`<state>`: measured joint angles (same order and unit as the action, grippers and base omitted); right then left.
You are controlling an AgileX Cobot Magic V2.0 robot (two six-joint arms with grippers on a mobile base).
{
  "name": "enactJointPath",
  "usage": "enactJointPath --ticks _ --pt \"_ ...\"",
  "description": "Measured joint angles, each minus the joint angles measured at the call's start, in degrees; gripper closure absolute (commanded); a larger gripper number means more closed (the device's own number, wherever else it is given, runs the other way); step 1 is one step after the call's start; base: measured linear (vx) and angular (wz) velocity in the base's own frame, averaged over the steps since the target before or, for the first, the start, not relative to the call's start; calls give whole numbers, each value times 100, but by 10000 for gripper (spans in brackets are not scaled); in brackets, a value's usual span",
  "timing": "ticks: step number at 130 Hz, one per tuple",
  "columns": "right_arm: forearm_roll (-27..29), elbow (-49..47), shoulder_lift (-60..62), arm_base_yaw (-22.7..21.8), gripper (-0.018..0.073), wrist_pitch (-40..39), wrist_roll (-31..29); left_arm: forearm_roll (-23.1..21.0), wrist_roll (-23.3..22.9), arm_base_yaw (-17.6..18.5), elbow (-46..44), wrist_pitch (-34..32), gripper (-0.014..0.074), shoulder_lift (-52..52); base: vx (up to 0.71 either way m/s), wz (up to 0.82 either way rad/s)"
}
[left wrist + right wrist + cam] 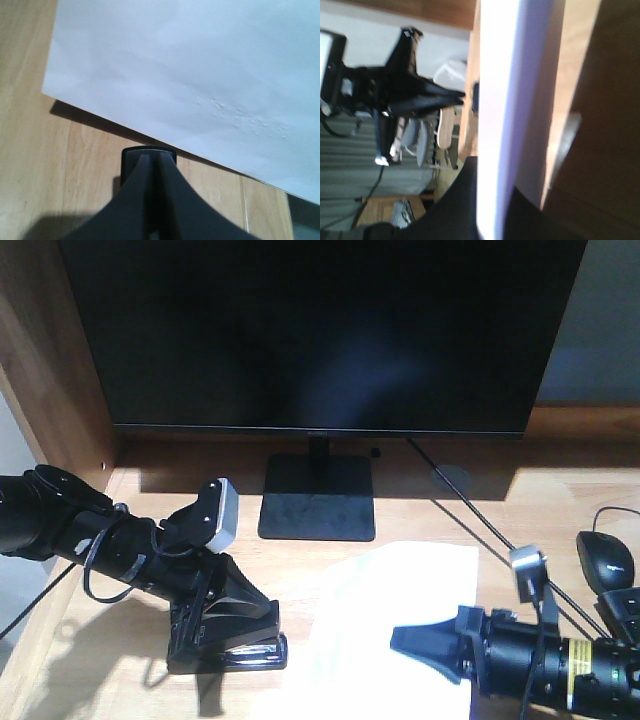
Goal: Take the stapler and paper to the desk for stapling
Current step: 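Swing the white paper over the desk with the right gripper, then lay the paper flat on the desk beside the stapler, right gripper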
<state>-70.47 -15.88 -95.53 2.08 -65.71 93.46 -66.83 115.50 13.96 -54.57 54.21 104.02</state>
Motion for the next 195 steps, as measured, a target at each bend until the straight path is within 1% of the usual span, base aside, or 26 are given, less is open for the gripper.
enactJointPath --ticks 27,32,52,68,90,129,155,195 --pt "-274 -94 -386 0 562 0 -249 0 0 0 0 0 603 0 0 0" --pt "-396 -186 -458 0 562 0 -299 0 0 0 0 0 603 0 0 0" --pt "-809 -607 -620 0 562 0 -315 0 0 0 0 0 603 0 0 0" --pt "-977 -939 -633 0 562 -6 -245 0 0 0 0 0 603 0 0 0" --pt "-1015 -1103 -633 0 562 -6 -127 -10 0 0 0 0 603 0 0 0" --pt "-1015 -1103 -633 0 562 115 -145 -10 0 0 0 0 603 0 0 0" --pt "-766 -1114 -633 0 562 280 -275 -10 0 0 0 0 603 0 0 0" --pt "-674 -1536 -1086 0 562 301 -270 -12 0 0 0 0 603 0 0 0"
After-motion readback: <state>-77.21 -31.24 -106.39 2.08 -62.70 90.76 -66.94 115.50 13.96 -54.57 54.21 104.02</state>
